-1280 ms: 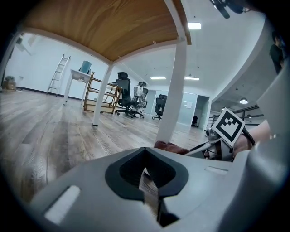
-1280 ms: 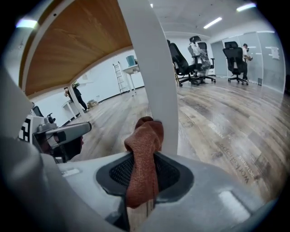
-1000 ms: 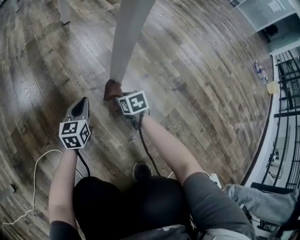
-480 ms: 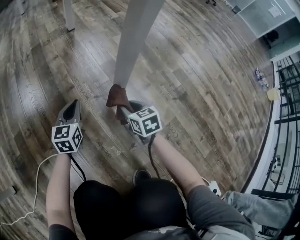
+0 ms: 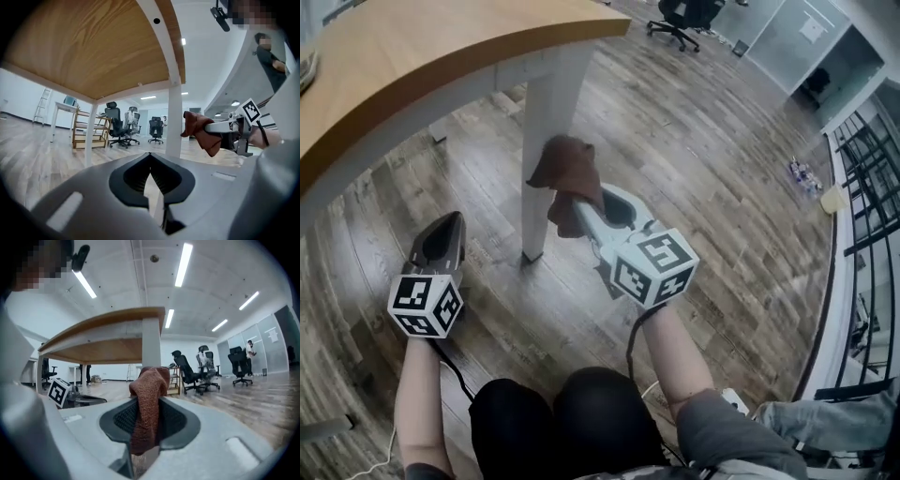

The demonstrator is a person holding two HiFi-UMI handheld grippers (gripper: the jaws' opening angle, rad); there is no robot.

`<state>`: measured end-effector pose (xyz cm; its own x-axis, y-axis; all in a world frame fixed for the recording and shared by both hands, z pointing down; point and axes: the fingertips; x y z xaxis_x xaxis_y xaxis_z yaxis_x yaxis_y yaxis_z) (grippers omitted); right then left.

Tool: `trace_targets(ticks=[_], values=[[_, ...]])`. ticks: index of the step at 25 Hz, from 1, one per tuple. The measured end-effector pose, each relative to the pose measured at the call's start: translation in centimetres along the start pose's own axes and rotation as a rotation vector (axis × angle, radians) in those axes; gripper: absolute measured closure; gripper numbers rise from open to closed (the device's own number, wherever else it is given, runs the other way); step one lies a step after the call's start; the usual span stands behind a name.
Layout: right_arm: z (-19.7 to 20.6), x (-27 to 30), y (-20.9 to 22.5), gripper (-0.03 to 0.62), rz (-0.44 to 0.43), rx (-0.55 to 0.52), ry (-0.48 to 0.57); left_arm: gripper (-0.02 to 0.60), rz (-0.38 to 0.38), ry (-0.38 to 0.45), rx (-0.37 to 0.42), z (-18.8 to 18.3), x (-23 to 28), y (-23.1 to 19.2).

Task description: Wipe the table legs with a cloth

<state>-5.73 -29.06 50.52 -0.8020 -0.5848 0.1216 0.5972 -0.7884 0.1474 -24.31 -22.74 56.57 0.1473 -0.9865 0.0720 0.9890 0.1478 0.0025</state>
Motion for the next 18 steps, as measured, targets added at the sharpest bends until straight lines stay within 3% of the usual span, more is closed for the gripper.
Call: trace_targets(ticks=[4, 9, 13, 16, 18], values=[[-8.0, -0.4, -0.4, 0.499, -0.019, -0.034, 0.131, 0.561, 0.052, 0.036, 0.026, -5.0, 1.3, 1.6], [-11.2, 0.3, -1.1, 0.499, -0.026, -0.096, 0.164, 0.562, 0.056, 0.090, 0.066, -8.4, 2.4, 2.5], [-7.4, 0.8, -0.6, 0.499, -0.020, -0.081, 0.093, 0.561, 0.062, 0.078, 0.065, -7.4, 2.6, 3.2], [-2.4, 1.2, 0.5, 0.499, 0.001, -0.048, 0.012, 0.562, 0.055, 0.044, 0.065, -4.7, 2.4, 3.1], [1.4, 1.6, 1.2, 0.499, 0.020, -0.024, -0.040, 0.562, 0.042, 0.011, 0.110, -2.1, 2.1, 3.1]])
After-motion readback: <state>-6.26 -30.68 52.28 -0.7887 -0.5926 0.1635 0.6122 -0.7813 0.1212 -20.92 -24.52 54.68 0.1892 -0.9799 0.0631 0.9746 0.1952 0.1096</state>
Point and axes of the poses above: the fingertips, and each gripper's own axes: x forward along the fingers, y to its right, z out of its underside, and after that the axes turned 7 degrees about x, right-handed
